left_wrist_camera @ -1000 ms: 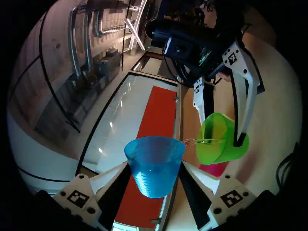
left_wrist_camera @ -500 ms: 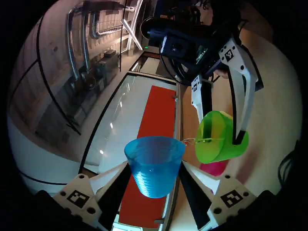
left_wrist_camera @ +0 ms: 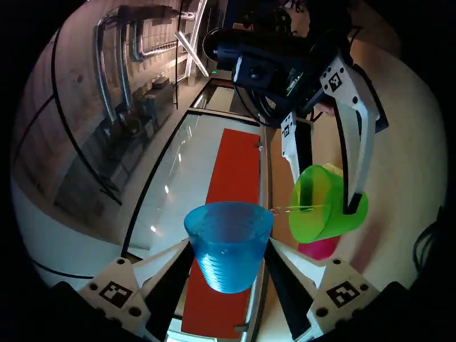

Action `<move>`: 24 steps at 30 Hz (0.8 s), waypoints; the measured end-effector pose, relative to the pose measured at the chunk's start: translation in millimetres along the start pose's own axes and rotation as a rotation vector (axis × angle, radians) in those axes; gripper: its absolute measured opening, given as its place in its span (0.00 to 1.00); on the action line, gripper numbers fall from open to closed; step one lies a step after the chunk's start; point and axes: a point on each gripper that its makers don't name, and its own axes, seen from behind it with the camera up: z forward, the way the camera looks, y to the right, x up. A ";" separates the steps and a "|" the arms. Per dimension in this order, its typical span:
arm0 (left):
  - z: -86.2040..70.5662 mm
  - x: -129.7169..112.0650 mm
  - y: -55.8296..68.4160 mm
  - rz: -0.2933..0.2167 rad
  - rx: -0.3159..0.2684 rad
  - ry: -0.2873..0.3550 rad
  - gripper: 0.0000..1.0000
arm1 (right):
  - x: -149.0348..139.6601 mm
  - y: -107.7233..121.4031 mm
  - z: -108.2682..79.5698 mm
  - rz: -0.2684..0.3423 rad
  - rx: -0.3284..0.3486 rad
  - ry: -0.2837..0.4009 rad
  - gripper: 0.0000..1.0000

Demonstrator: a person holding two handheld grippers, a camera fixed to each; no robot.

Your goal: Pour water

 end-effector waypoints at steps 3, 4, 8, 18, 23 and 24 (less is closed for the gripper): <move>-0.5 0.8 0.4 0.003 0.000 0.002 0.80 | -0.5 -0.1 0.1 0.000 0.000 -0.001 0.89; -0.6 0.9 0.3 0.005 0.001 0.002 0.80 | -0.6 -0.1 0.1 0.000 0.000 -0.001 0.89; -1.0 1.1 -0.4 0.015 0.004 0.002 0.80 | -0.4 0.2 0.1 -0.001 -0.001 -0.002 0.89; -2.1 3.0 -2.4 0.040 0.009 0.009 0.80 | 0.4 0.6 -0.4 -0.003 -0.001 -0.002 0.89; -1.8 2.1 -4.3 0.051 0.011 0.013 0.80 | 0.3 0.6 -0.4 -0.004 0.000 -0.003 0.89; -1.7 1.9 -4.5 0.054 0.011 0.013 0.80 | 0.2 0.7 -0.5 -0.004 0.000 -0.003 0.89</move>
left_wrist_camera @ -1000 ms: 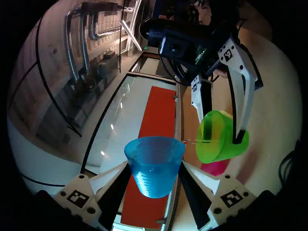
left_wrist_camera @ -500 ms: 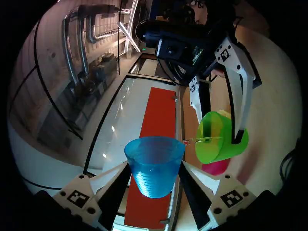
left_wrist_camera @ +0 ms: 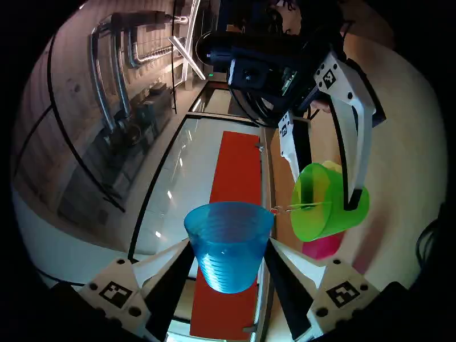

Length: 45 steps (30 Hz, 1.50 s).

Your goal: Pour water

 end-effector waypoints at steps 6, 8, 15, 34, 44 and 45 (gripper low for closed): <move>-0.3 -0.4 -1.2 0.022 0.004 0.003 0.80 | -0.7 0.8 -0.2 0.000 -0.001 -0.001 0.89; -0.3 0.3 -1.5 0.027 0.004 0.005 0.80 | -1.0 1.1 -0.5 0.000 0.000 -0.001 0.89; 1.0 1.0 -2.9 0.056 0.010 0.006 0.80 | 0.2 0.2 0.2 -0.001 0.001 0.000 0.89; -0.5 -1.8 -7.2 0.106 0.027 0.002 0.80 | 2.2 1.3 3.9 -0.005 0.000 0.000 0.89; -2.1 -2.4 -8.3 0.120 0.030 -0.001 0.80 | 2.5 2.1 4.6 -0.004 -0.003 0.001 0.89; -2.2 -2.3 -8.0 0.121 0.030 -0.001 0.81 | 2.4 2.1 4.7 -0.004 -0.003 0.002 0.89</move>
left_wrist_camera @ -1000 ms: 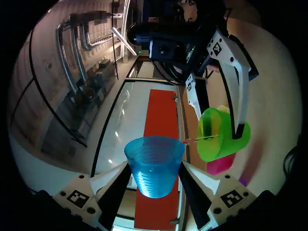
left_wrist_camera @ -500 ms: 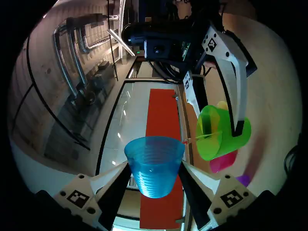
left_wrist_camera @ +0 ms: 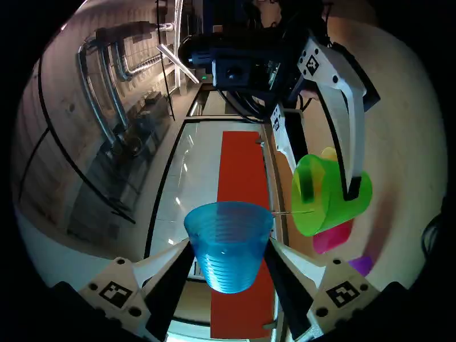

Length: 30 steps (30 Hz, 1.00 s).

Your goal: Pour water

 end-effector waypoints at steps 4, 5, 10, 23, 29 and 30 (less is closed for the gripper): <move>0.2 0.1 1.1 0.002 -0.003 -0.001 0.80 | -0.4 0.3 0.0 0.001 -0.001 0.000 0.89; 0.4 0.0 1.3 0.002 -0.004 -0.001 0.80 | -0.4 0.3 -0.1 0.001 -0.001 0.000 0.89; 1.6 -0.5 0.8 -0.002 -0.004 -0.001 0.81 | -1.1 1.0 -0.9 0.001 -0.002 0.001 0.89; 3.4 -2.0 5.1 -0.026 -0.009 -0.007 0.80 | -1.1 1.0 -1.9 0.001 -0.003 0.002 0.89; 0.9 -4.6 7.4 -0.072 -0.013 -0.018 0.81 | -0.5 1.5 -2.4 0.000 -0.005 0.004 0.89; 0.7 -5.2 8.2 -0.082 -0.015 -0.021 0.81 | -0.3 1.5 -2.5 -0.001 -0.005 0.004 0.89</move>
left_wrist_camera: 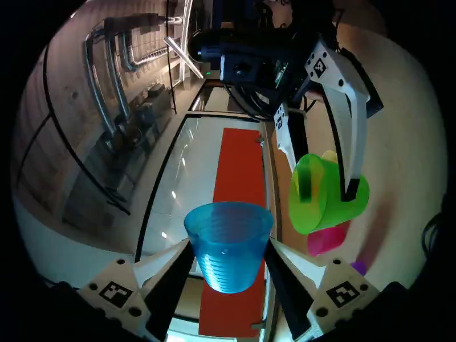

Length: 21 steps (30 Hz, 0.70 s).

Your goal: Pour water

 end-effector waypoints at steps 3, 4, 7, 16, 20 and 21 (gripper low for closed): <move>-0.4 -1.7 2.9 -0.038 -0.008 -0.007 0.80 | 0.9 -0.2 -0.2 -0.001 0.000 0.002 0.89; -0.5 -2.1 4.1 -0.053 -0.012 -0.009 0.80 | 1.3 -0.3 -0.4 -0.001 0.000 0.002 0.89; -0.9 -3.4 7.1 -0.099 -0.020 -0.015 0.80 | 2.2 -0.4 -0.8 -0.002 -0.001 0.003 0.89; -1.8 -14.5 10.7 -0.254 -0.023 -0.044 0.80 | 5.1 0.7 -0.9 -0.004 -0.005 0.007 0.89; -0.2 -19.8 11.9 -0.319 -0.019 -0.053 0.80 | 6.1 1.6 -1.3 -0.003 -0.006 0.008 0.88; 0.1 -20.7 12.3 -0.333 -0.019 -0.054 0.80 | 6.2 1.7 -1.2 -0.004 -0.007 0.008 0.89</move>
